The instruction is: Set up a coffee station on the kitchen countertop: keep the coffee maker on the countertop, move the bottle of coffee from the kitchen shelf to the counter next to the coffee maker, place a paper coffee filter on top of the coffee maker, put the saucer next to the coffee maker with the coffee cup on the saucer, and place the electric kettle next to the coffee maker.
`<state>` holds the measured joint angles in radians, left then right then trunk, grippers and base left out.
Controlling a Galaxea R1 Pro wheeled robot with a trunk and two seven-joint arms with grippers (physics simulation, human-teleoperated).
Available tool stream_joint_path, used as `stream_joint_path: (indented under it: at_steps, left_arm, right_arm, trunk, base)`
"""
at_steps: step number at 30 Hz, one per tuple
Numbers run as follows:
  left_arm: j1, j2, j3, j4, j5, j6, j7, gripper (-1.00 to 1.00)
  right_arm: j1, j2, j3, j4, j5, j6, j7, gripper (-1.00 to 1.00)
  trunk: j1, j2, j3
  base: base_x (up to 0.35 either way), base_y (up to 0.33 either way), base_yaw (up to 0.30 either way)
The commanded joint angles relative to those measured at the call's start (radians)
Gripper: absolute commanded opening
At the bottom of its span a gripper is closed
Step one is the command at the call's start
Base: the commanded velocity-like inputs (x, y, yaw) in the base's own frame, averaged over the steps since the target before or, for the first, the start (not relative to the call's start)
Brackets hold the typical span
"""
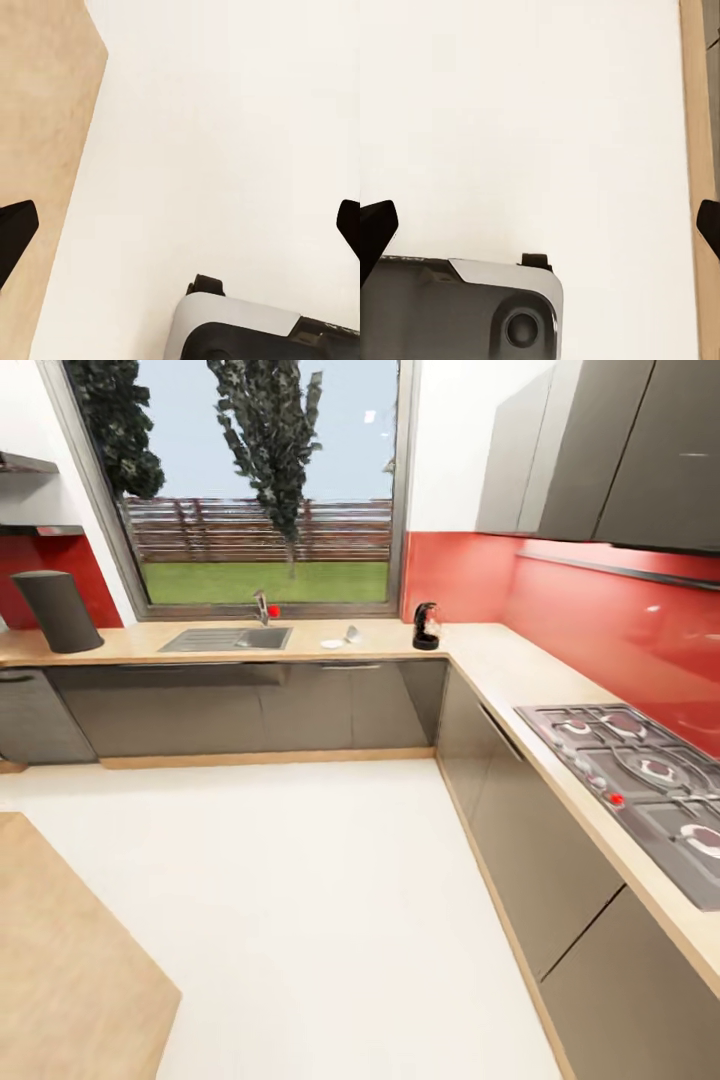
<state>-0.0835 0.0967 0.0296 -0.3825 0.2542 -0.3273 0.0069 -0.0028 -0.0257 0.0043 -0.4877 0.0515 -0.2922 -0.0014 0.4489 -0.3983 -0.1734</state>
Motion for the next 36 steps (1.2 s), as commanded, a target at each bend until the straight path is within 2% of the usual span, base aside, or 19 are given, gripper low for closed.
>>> stream_joint_path:
  at_steps: [1, 12, 36]
  left_arm:
    - [-0.001, 0.000, 0.000, 0.000, 0.002, -0.003, 0.001, 1.00]
    - [-0.001, 0.000, 0.000, 0.000, 0.002, -0.003, 0.001, 1.00]
    - [-0.001, 0.000, 0.000, 0.000, 0.002, -0.004, 0.001, 1.00]
  right_arm:
    - [0.000, 0.000, 0.000, 0.000, 0.005, -0.002, 0.000, 1.00]
    - [0.000, 0.000, 0.000, 0.000, 0.005, -0.002, 0.000, 1.00]
    - [0.000, -0.003, -0.002, 0.063, 0.007, -0.004, 0.000, 1.00]
  trunk:
    - [0.001, -0.002, -0.001]
    - [0.001, -0.002, 0.009]
    - [0.001, -0.002, 0.012]
  base:
    - [0.338, 0.000, 0.272]
    - [0.338, 0.000, 0.191]
    - [0.338, 0.000, 0.005]
